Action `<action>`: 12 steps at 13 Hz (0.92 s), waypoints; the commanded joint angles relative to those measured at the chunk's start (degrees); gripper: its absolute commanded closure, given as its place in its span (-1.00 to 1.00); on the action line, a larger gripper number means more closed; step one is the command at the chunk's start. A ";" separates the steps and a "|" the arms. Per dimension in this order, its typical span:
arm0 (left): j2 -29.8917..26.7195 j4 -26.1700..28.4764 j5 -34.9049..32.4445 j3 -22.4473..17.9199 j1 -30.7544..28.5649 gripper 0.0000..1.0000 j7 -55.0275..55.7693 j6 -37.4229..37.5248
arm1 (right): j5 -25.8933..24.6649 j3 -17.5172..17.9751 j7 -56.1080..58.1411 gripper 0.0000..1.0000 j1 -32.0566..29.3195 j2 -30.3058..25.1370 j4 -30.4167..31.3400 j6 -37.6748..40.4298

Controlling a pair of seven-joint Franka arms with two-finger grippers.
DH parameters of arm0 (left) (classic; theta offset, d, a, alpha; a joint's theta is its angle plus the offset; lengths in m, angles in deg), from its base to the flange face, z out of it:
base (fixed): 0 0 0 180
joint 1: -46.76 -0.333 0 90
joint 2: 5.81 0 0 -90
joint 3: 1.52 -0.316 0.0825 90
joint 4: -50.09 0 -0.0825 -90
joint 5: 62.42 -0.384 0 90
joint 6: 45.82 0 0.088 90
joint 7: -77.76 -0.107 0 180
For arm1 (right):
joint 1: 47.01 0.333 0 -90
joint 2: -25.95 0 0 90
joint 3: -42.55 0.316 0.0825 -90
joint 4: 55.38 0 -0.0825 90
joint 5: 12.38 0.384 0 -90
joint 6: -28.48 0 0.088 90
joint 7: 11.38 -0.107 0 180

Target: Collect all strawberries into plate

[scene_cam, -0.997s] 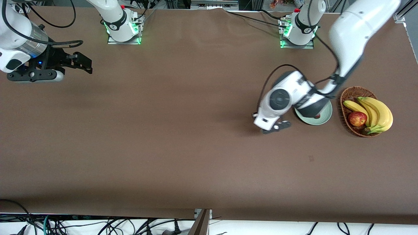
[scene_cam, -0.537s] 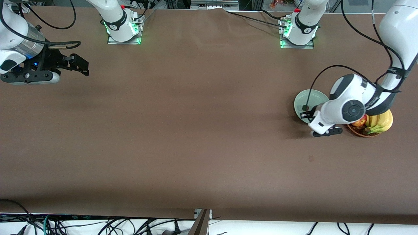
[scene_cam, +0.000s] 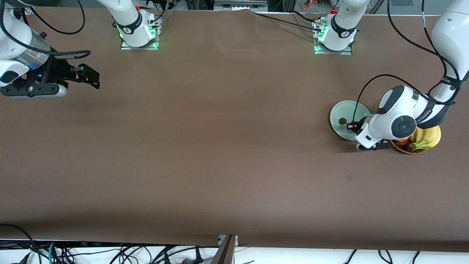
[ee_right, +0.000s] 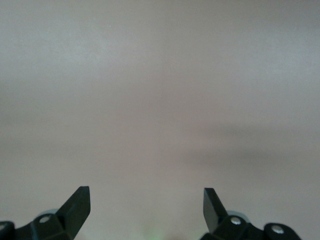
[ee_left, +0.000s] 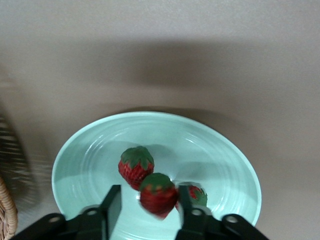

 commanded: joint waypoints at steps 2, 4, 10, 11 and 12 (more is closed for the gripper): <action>-2.08 -0.49 -1.55 1.00 -0.14 -1.00 -1.65 1.39 | -0.74 0.43 -0.14 -1.00 -0.50 0.39 -1.39 0.08; -4.36 -1.55 -1.47 4.07 -1.54 -1.00 -2.17 2.19 | -0.65 0.43 -0.05 -1.00 -0.59 0.39 -1.39 -0.01; -6.30 -8.39 1.35 18.30 -14.89 -1.00 -9.82 7.54 | -0.57 0.43 -0.14 -1.00 -0.42 0.39 -1.22 -0.97; -6.30 -10.50 1.35 19.63 -15.17 -1.00 -10.17 9.73 | -0.57 0.52 -0.14 -1.00 -0.42 0.39 -1.39 -0.97; -6.13 -13.13 1.69 20.68 -15.17 -1.00 -10.18 12.27 | -0.31 0.43 -0.14 -1.00 -0.42 0.39 -1.22 -0.89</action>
